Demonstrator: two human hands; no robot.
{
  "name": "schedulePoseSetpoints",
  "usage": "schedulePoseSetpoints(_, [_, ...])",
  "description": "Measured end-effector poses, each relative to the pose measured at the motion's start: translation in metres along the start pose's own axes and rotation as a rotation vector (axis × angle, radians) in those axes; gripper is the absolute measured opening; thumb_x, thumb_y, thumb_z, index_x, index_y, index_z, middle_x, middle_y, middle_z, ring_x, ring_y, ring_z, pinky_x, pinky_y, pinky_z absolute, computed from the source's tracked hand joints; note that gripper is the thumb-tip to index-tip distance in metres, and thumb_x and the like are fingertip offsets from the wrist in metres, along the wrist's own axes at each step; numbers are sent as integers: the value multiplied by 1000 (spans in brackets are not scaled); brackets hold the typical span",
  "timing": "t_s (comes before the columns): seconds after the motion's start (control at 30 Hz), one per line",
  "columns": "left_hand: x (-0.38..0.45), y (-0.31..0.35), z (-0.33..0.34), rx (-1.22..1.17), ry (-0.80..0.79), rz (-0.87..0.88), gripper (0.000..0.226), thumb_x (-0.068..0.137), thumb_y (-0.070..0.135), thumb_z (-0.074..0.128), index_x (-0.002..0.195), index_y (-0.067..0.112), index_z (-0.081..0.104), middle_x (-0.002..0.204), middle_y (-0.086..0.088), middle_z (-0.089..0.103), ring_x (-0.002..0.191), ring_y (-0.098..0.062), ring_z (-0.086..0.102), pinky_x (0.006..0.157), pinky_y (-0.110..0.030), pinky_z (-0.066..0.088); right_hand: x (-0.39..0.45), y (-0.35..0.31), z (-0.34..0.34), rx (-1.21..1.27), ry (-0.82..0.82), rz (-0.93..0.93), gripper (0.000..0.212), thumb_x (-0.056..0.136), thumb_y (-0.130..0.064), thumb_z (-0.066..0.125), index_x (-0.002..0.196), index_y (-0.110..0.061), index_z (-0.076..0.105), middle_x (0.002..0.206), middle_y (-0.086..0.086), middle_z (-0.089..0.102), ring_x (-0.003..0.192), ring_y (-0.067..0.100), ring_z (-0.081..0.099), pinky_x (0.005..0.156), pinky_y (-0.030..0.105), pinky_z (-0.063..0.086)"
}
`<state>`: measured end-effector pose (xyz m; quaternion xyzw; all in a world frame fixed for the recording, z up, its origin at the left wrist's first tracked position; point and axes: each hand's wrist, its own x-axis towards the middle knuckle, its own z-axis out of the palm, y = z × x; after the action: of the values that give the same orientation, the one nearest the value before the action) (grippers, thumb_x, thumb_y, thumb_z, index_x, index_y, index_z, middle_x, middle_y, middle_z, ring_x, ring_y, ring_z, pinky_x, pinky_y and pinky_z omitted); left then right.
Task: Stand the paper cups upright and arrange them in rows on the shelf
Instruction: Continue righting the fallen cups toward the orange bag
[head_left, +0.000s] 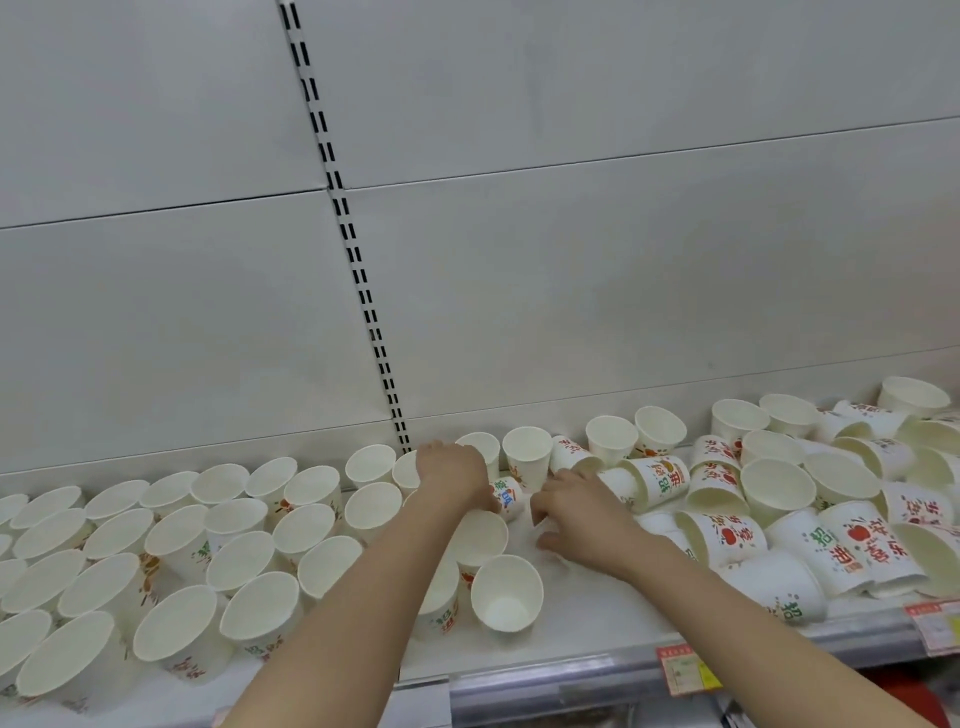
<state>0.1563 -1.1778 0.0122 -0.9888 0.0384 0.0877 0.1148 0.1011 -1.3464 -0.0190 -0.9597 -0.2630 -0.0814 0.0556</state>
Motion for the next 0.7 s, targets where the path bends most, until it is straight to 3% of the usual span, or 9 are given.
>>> schedulePoseSetpoints(0.1, [4, 2, 7, -41, -14, -6, 72, 73, 58, 71, 128, 16, 49, 121, -6, 61, 117, -26, 52, 85, -32, 36, -18, 2, 6, 155, 216, 64, 13, 76, -34, 69, 78, -22, 64, 80, -6, 64, 84, 19, 55, 77, 31, 36])
schedulePoseSetpoints(0.2, [6, 4, 14, -78, -4, -22, 73, 72, 54, 72, 128, 16, 46, 121, -7, 60, 117, -27, 50, 87, -34, 37, -36, -1, 24, 230, 313, 84, 15, 70, -35, 73, 71, -26, 60, 69, -13, 58, 72, 14, 54, 68, 28, 38])
schedulePoseSetpoints(0.33, [8, 4, 10, -124, 69, -52, 74, 69, 46, 76, 126, 13, 42, 118, -9, 59, 117, -28, 45, 90, -34, 36, -43, -5, 42, 232, 338, 77, 12, 71, -35, 69, 71, -27, 60, 69, -14, 57, 72, 13, 53, 71, 24, 31])
schedulePoseSetpoints(0.47, [3, 8, 7, -83, 174, -98, 56, 77, 36, 71, 120, 15, 43, 114, -7, 62, 112, -27, 50, 82, -33, 34, -42, -8, 48, 201, 361, 73, 11, 73, -33, 64, 71, -23, 60, 69, -11, 57, 72, 16, 54, 71, 27, 30])
schedulePoseSetpoints(0.6, [-4, 8, 15, -54, 285, -179, 53, 77, 48, 71, 112, 14, 52, 110, -3, 62, 104, -22, 57, 75, -30, 34, -43, -8, 50, 183, 382, 72, 11, 75, -33, 60, 71, -23, 60, 70, -10, 57, 74, 16, 53, 71, 26, 30])
schedulePoseSetpoints(0.7, [-7, -1, 13, -80, 251, -213, 43, 81, 53, 67, 108, 19, 63, 104, 1, 67, 99, -19, 63, 70, -27, 38, -47, -5, 51, 187, 440, 66, 9, 73, -27, 68, 74, -21, 61, 73, -9, 58, 75, 16, 52, 71, 26, 31])
